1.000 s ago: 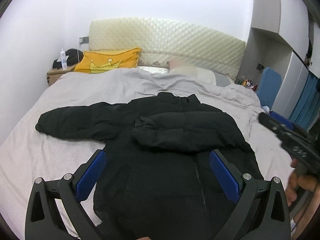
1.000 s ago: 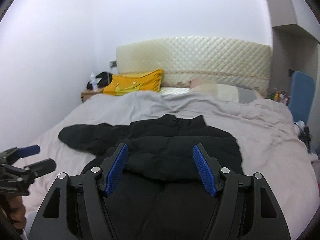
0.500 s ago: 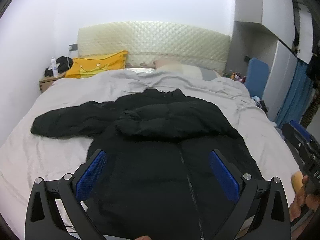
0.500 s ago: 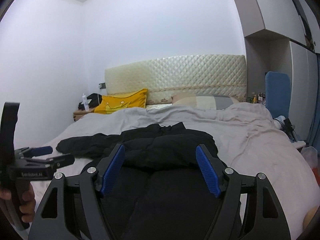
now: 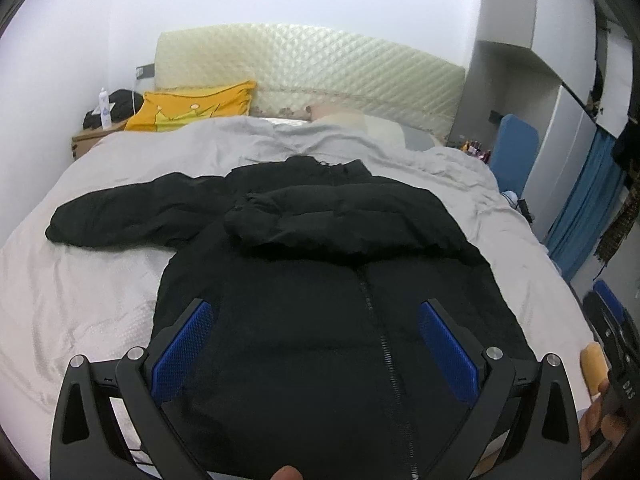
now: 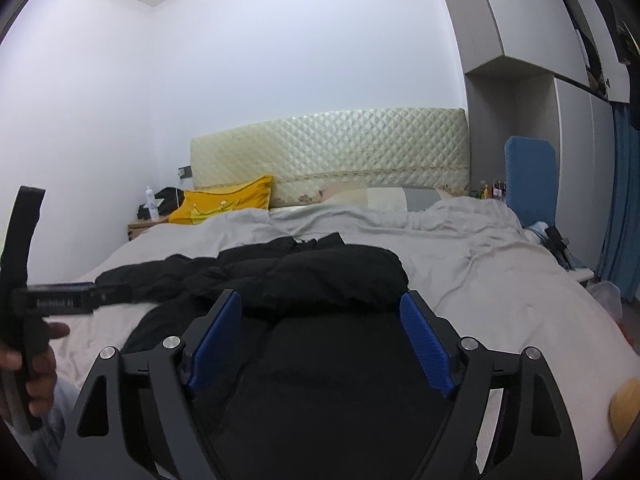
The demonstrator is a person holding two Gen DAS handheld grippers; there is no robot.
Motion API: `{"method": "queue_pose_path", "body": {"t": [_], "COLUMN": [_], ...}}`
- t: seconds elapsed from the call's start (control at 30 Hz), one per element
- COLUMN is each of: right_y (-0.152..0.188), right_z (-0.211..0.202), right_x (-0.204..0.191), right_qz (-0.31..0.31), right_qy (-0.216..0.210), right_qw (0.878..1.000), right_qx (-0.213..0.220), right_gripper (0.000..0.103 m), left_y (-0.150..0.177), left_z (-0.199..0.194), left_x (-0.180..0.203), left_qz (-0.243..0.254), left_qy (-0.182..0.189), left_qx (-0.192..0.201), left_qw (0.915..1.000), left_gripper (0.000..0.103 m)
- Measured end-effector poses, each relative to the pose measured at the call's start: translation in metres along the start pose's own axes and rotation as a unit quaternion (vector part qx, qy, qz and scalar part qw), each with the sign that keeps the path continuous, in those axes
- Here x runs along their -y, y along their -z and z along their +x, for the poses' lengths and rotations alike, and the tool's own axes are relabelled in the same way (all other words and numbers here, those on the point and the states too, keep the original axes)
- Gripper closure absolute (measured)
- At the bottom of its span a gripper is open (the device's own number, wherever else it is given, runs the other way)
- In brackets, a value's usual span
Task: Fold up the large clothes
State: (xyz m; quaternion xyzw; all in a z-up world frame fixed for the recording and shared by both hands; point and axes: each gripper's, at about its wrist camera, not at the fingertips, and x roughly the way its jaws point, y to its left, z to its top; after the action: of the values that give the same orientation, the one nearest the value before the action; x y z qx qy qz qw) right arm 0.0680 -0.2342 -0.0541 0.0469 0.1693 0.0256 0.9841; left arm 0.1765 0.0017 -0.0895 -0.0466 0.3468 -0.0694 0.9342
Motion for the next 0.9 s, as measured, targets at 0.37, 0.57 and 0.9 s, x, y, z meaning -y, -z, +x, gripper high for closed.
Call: {"method": "queue_pose_path", "body": {"t": [0.37,0.57,0.9], "right_y": [0.01,0.011,0.015], "right_z": [-0.001,0.001,0.01], "right_x": [0.002,0.003,-0.001], "right_qz": [0.004,0.014,0.017], "right_qy": [0.008,0.014,0.032], "right_qw": [1.0,1.0,0.999], "right_qx": [0.012,0.012,0.01], "right_gripper": [0.001,0.0,0.0], "left_y": [-0.041,-0.073,-0.072], "left_z": [0.004,0.011,0.101], "left_x": [-0.07,-0.149,-0.326], "left_qz": [0.002,-0.02,-0.107], "left_qy": [-0.043,-0.077,-0.115], "left_qx": [0.028,0.038,-0.036], "left_qw": [0.9987,0.9961,0.9869], "left_gripper": [0.001,0.001,0.001]}}
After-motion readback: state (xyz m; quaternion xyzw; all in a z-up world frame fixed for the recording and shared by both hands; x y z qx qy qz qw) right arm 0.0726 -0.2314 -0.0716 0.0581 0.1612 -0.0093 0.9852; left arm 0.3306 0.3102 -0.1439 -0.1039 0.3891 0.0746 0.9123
